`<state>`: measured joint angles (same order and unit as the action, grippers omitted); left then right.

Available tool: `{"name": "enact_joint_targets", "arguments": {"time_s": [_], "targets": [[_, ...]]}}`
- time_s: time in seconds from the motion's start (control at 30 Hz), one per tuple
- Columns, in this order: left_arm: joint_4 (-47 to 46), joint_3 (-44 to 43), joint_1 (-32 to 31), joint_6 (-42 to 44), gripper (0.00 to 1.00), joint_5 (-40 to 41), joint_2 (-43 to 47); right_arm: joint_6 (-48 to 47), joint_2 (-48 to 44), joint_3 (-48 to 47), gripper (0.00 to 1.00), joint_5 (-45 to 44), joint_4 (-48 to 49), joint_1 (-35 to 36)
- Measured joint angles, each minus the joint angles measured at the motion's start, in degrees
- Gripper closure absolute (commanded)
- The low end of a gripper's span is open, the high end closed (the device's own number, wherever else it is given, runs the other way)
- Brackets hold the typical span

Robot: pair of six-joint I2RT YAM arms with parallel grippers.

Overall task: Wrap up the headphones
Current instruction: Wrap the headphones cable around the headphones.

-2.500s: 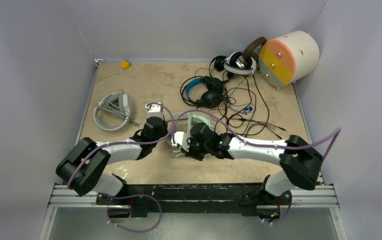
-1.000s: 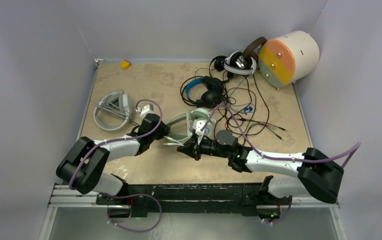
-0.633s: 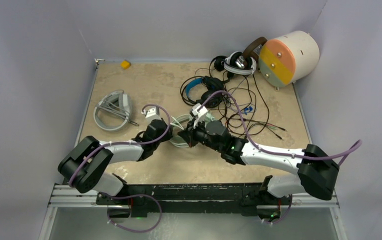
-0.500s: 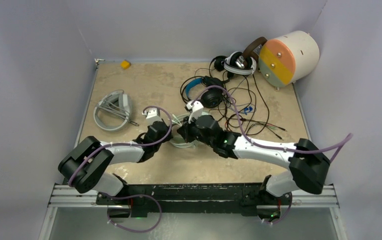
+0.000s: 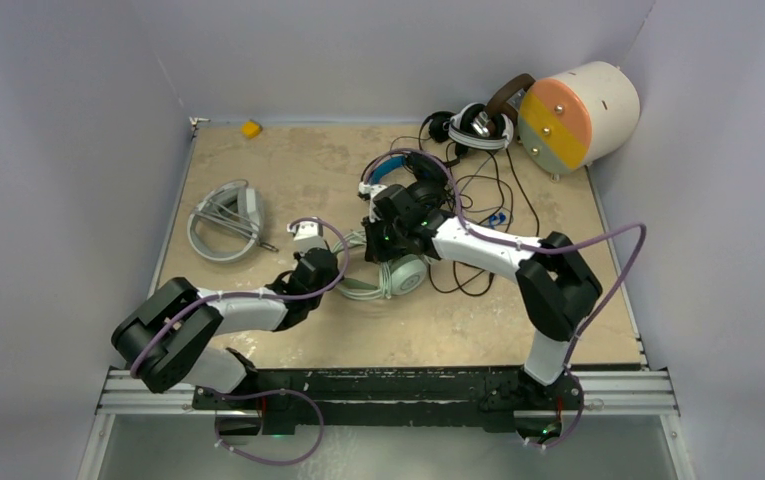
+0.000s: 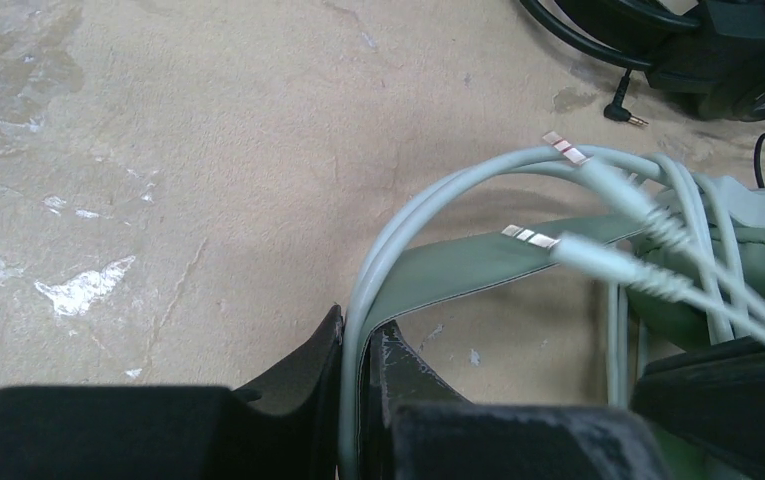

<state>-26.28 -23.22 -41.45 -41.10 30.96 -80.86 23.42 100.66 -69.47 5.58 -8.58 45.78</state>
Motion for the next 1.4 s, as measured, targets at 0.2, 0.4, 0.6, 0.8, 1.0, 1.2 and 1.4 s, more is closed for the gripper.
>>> {"name": "enact_joint_targets", "arguments": {"time_s": [0.2, 0.4, 0.6, 0.8, 1.0, 1.2, 1.4], "targets": [[-0.02, 0.0, -0.24, 1.95, 1.0, 0.22, 0.98, -7.08, 3.98, -5.49, 1.0, 4.9, -6.49, 0.63], [-0.07, 0.0, -0.26, 3.82, 1.0, -0.15, 1.14, -12.41, 4.0, -7.1, 1.0, 7.48, -10.16, 0.79], [-0.04, 0.0, -0.26, 4.59, 1.0, -0.07, 1.16, -17.14, 5.77, -12.26, 1.0, 9.01, -15.54, 0.81], [-0.04, 0.0, -0.26, 5.4, 1.0, -0.04, 1.18, -20.04, 6.1, -13.18, 1.0, 9.75, -19.17, 0.79], [0.22, -0.11, -0.26, 6.12, 1.0, -0.04, 1.18, -22.71, 10.62, -20.11, 1.0, 10.01, -25.62, 0.81], [2.97, -2.34, -0.26, 7.3, 1.0, -0.26, 1.68, -23.65, 16.06, -24.26, 1.0, 8.66, -29.55, 0.81], [9.09, -5.4, -0.37, 7.78, 1.0, 0.76, 4.28, -24.06, 17.49, -25.46, 1.0, 7.06, -31.32, 0.79]]}}
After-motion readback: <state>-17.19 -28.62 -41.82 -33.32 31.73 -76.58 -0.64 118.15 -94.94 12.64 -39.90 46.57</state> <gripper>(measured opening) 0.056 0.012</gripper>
